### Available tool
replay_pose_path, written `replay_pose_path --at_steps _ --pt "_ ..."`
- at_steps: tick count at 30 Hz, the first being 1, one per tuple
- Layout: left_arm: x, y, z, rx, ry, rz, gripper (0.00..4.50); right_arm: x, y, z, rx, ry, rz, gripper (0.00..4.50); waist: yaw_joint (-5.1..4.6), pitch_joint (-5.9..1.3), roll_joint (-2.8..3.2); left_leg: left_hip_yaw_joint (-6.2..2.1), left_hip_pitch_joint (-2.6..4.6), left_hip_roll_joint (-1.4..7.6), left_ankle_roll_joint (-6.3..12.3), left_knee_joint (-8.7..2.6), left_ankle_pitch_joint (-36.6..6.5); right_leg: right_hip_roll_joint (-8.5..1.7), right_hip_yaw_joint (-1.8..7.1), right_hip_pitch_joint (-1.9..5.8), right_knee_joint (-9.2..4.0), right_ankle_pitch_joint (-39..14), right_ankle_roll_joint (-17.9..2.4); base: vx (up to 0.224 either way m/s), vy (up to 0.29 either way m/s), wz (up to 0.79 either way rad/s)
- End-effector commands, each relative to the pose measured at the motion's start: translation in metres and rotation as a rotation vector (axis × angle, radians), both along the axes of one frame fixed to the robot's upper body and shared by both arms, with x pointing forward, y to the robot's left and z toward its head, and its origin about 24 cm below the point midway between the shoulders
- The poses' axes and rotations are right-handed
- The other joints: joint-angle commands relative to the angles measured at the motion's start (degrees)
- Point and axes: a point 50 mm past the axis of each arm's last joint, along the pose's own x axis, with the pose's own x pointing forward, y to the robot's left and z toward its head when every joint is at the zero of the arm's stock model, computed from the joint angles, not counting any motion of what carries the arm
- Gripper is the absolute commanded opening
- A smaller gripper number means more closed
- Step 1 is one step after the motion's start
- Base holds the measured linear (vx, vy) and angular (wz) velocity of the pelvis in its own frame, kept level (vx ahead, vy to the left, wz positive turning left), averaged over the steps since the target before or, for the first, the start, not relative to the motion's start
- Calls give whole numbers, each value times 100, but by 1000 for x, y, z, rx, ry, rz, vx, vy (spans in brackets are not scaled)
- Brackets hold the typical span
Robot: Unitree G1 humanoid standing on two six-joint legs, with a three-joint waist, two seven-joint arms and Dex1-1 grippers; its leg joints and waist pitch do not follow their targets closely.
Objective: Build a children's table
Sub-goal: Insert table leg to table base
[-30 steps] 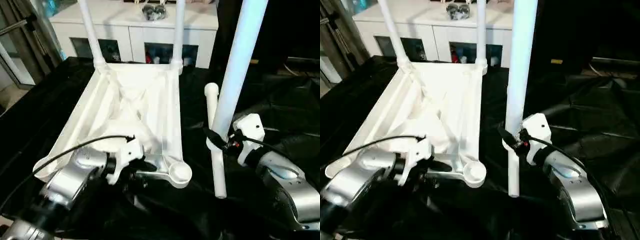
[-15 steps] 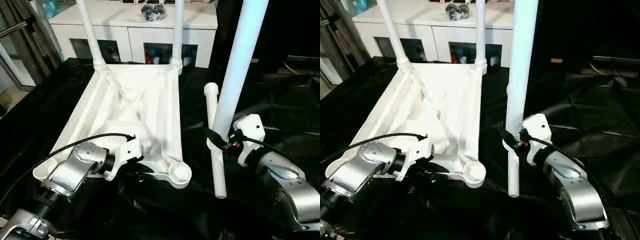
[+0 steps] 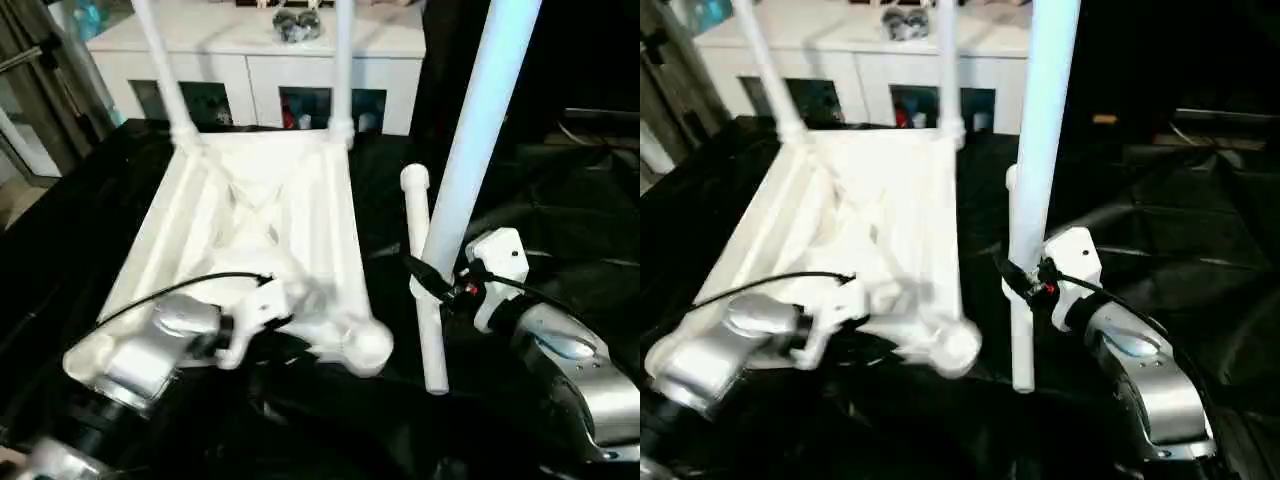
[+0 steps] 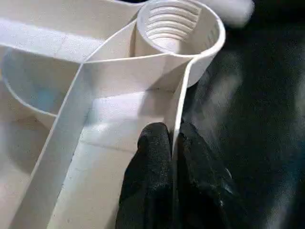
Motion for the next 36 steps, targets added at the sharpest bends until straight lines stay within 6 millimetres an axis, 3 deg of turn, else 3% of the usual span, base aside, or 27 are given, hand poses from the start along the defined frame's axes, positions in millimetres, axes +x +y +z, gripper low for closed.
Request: replay_pose_path --at_steps 1,2,3,7,14,16,18,19,20,25,26,27,29,33,36 --pt "3 12 3 -37 0 173 0 1 4 7 23 -16 27 189 68 -291 -112 -120 -111 233 337 -378 -478 -444 239 396 -431 -1177 -1122 0 0 0" --pt "2 10 4 -44 -2 192 0 1 5 7 28 -14 33 189 34 -302 -112 -119 -111 240 344 -365 -470 -446 240 399 -427 -1202 -1105 0 0 0" --pt "0 7 4 -44 -7 204 0 2 7 7 34 -11 39 189 24 -298 -175 -114 -114 232 374 -366 -443 -433 235 390 -445 -1226 -1079 0 0 0" --pt "1 0 6 -22 -52 274 0 5 14 8 59 -6 57 189 0 -302 -142 -109 -96 222 497 -346 -394 -408 229 352 -452 -1239 -1092 0 0 0" --pt "9 -5 6 -27 -108 299 0 20 31 14 147 18 78 189 2 -321 -122 -109 -73 230 519 -341 -300 -394 233 325 -426 -985 -1164 0 0 0" --pt "9 -6 3 -14 -103 284 0 24 37 12 154 40 101 189 42 -334 -113 -107 -75 236 528 -336 -185 -405 237 331 -401 -814 -1184 0 0 0" --pt "9 -6 1 6 -96 273 0 26 41 9 159 66 123 189 67 -342 -163 -95 -73 237 558 -331 -106 -398 236 330 -383 -648 -1222 0 0 0" --pt "8 -6 -2 15 -85 264 0 28 44 7 164 86 135 189 94 -336 -135 -96 -71 239 555 -333 -96 -411 239 325 -376 -650 -1249 0 0 0" --pt "9 -6 -3 22 -82 260 0 32 46 5 162 98 142 189 91 -332 -186 -85 -75 233 556 -331 -142 -408 236 323 -384 -713 -1258 0 0 0" --pt "8 -9 -5 11 -77 223 0 39 52 1 163 125 161 189 130 -318 -175 -83 -52 247 426 -343 -247 -426 250 310 -398 -1011 -1177 0 0 0" --pt "8 -9 -4 6 -76 207 0 42 53 -1 162 141 167 189 125 -320 -246 -78 -66 252 439 -346 -191 -423 252 326 -387 -909 -1155 0 0 0" --pt "8 -10 -4 0 -81 192 0 45 56 -3 161 163 179 189 133 -325 -264 -83 -68 249 447 -347 -166 -430 249 329 -368 -890 -1166 0 0 0" --pt "9 -11 -4 -2 -85 184 0 47 58 -4 160 177 187 189 133 -317 -221 -75 -51 235 439 -339 -228 -436 244 301 -396 -1049 -1188 0 0 0" --pt "9 -12 -5 -7 -76 164 0 51 66 -10 113 213 235 189 150 -306 -265 -69 -51 256 403 -354 -247 -436 249 300 -394 -1103 -1142 0 0 0" --pt "9 -13 -5 -14 -65 162 0 52 69 -15 72 232 264 189 178 -312 -248 -72 -44 261 373 -353 -212 -437 250 293 -379 -1075 -1131 0 0 0"
